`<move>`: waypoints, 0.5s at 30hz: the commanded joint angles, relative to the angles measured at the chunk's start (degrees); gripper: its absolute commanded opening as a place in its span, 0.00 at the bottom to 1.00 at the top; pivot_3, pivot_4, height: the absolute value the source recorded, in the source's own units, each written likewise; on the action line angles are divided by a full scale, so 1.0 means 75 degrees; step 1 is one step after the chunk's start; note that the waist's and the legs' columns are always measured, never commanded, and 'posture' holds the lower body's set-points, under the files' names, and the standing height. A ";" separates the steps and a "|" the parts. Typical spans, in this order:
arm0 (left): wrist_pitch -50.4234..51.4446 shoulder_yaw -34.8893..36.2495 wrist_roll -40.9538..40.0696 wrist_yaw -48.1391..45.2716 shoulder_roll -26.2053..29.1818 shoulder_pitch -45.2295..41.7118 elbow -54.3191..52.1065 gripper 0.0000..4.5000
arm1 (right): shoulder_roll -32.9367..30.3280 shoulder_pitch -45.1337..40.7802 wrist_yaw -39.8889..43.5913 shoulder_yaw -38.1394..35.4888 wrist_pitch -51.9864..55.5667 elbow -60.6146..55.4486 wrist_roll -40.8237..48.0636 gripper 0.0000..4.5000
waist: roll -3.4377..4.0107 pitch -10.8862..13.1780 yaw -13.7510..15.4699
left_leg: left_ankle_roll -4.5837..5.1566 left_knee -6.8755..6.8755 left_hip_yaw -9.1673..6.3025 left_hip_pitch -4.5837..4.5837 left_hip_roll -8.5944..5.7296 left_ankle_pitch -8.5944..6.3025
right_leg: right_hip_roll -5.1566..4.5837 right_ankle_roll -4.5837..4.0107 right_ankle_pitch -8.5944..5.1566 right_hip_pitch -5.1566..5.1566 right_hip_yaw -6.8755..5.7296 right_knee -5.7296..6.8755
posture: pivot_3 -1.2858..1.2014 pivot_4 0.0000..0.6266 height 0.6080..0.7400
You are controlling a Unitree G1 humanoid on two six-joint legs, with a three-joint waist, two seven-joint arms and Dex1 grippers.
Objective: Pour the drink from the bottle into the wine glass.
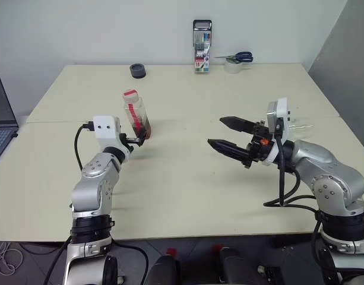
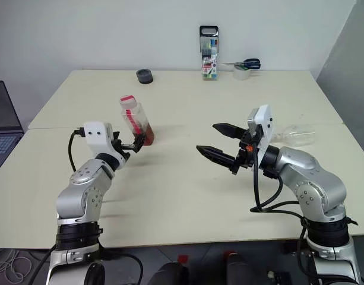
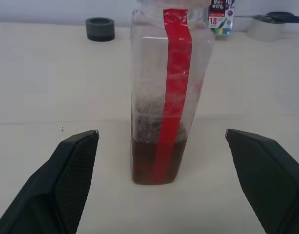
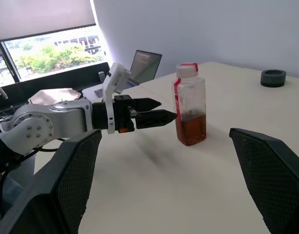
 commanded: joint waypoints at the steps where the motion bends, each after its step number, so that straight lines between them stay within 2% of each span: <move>1: -0.0486 -0.0086 0.0098 -0.0186 0.0089 -0.0468 0.0377 0.99 | 0.0086 0.0051 -0.0261 -0.0083 -0.0057 -0.0535 0.0149 1.00 | 0.0000 0.0000 0.0000 | 0.0000 0.0000 -0.0002 0.0000 -0.0001 0.0000 | 0.0000 0.0000 0.0000 0.0001 -0.0002 0.0000 | 0.52 0.24 1.00; 15: -0.1763 -0.0302 0.0459 -0.0697 0.0207 -0.1737 0.2431 0.99 | 0.0165 0.0373 -0.0802 -0.0152 -0.0071 -0.0979 0.0263 1.00 | -0.0001 0.0000 -0.0005 | 0.0000 0.0000 -0.0003 -0.0001 -0.0003 0.0000 | 0.0001 0.0000 0.0000 -0.0002 -0.0004 0.0000 | 0.52 0.24 1.00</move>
